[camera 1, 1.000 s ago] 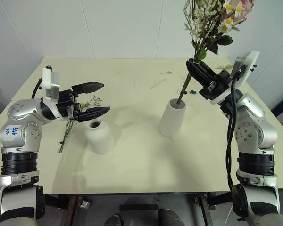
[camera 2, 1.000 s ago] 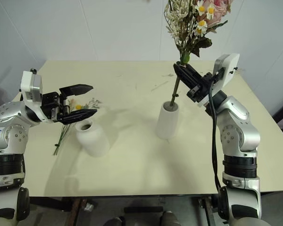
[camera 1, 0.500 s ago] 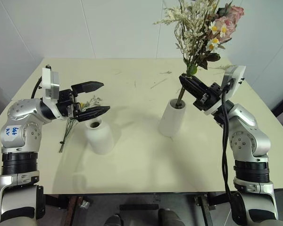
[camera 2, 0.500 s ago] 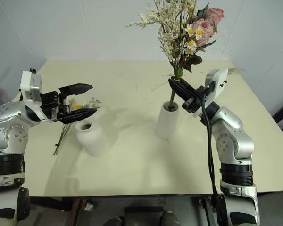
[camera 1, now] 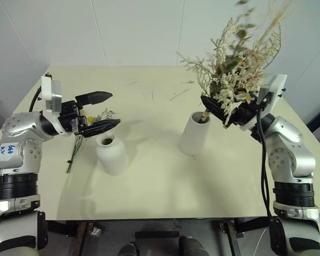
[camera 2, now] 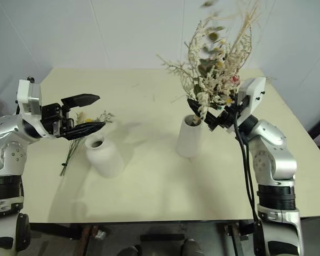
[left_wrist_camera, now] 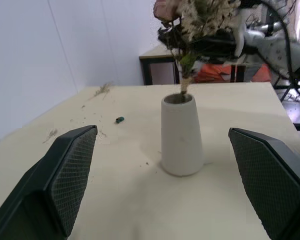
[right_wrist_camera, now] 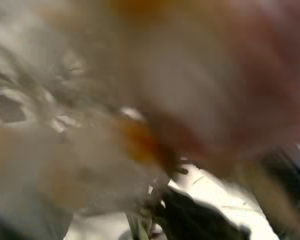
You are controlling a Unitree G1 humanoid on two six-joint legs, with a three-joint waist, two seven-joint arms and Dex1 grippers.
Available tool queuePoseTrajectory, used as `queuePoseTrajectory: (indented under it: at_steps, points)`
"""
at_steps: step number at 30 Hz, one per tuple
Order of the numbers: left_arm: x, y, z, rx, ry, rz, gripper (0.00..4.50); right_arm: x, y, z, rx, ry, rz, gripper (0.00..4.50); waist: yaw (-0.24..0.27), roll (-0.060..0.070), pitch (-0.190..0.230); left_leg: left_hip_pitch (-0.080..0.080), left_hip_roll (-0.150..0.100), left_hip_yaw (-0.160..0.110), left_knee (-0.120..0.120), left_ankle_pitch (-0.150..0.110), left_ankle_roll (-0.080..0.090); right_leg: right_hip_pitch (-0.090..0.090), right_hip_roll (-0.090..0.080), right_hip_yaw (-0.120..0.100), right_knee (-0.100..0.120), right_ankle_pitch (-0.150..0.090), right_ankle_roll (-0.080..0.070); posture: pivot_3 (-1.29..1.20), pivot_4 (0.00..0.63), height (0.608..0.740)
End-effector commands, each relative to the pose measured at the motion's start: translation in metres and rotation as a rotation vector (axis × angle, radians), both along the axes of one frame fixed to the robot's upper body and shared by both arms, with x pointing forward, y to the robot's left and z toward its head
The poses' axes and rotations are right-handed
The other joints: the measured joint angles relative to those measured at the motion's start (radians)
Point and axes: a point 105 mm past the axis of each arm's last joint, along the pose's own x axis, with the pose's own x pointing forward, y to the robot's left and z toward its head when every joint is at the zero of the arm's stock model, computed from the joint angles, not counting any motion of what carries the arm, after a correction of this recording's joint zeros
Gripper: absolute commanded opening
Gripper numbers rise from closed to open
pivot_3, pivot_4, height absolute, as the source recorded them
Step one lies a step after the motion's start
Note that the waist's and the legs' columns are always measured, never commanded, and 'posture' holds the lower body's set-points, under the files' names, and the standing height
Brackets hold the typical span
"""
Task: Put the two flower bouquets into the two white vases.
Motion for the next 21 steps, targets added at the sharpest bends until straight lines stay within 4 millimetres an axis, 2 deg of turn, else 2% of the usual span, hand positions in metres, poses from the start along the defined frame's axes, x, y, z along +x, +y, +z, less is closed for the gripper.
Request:
queuePoseTrajectory:
  at_steps: [1, 4, 7, 10, 13, 15, 21]
  points:
    - [-0.007, 0.018, 0.012, 0.026, -0.045, 0.060, 4.50, -0.017, 0.001, 0.003, -0.074, -0.016, 0.061, 4.49, 0.000, 0.000, 0.000, 0.000, 0.000, 0.000, 0.000, 0.000, 0.000, 0.000, 0.000, 0.000, 0.000, 0.000, 0.000, 0.00, 0.150, 0.740]
    - [-0.006, 0.034, 0.009, 0.048, -0.027, 0.123, 4.50, -0.019, -0.001, -0.002, -0.119, -0.021, 0.053, 4.49, -0.001, 0.000, 0.000, 0.000, 0.000, 0.000, 0.000, 0.000, 0.000, 0.000, 0.000, 0.000, 0.000, 0.000, 0.000, 0.00, 0.150, 0.740]
    - [0.000, 0.050, 0.009, 0.070, -0.016, 0.215, 4.50, -0.014, -0.011, 0.005, -0.140, -0.033, 0.043, 4.49, 0.000, 0.000, 0.000, 0.000, 0.000, 0.000, 0.000, 0.000, 0.000, 0.000, 0.000, 0.000, 0.001, 0.000, 0.000, 0.00, 0.150, 0.740]
    - [0.003, 0.047, 0.010, 0.051, -0.028, 0.204, 4.50, -0.006, 0.000, 0.014, -0.137, -0.059, 0.066, 4.49, -0.001, 0.000, 0.000, 0.000, 0.000, 0.000, 0.001, 0.000, 0.000, 0.000, 0.000, 0.000, 0.000, 0.000, 0.000, 0.00, 0.150, 0.740]
    - [0.004, 0.040, 0.004, 0.043, -0.022, 0.177, 4.50, 0.000, 0.009, 0.012, -0.183, -0.058, 0.077, 4.49, 0.000, 0.000, 0.000, 0.001, 0.000, 0.000, 0.001, 0.000, 0.000, 0.000, 0.000, 0.000, 0.001, 0.000, 0.000, 0.00, 0.150, 0.740]
    - [0.001, 0.038, -0.002, 0.050, -0.005, 0.161, 4.50, 0.001, 0.010, 0.012, -0.222, -0.043, 0.095, 4.49, 0.000, 0.000, 0.000, 0.000, 0.000, 0.000, 0.000, 0.000, 0.000, 0.000, 0.000, -0.001, 0.001, 0.000, 0.000, 0.00, 0.150, 0.740]
    - [0.000, 0.049, -0.011, 0.056, 0.022, 0.210, 4.50, 0.022, 0.007, 0.022, -0.370, 0.002, 0.117, 4.49, -0.002, 0.001, 0.000, -0.002, 0.000, 0.001, 0.000, -0.001, 0.000, -0.001, -0.001, 0.000, -0.002, 0.000, 0.000, 0.00, 0.150, 0.740]
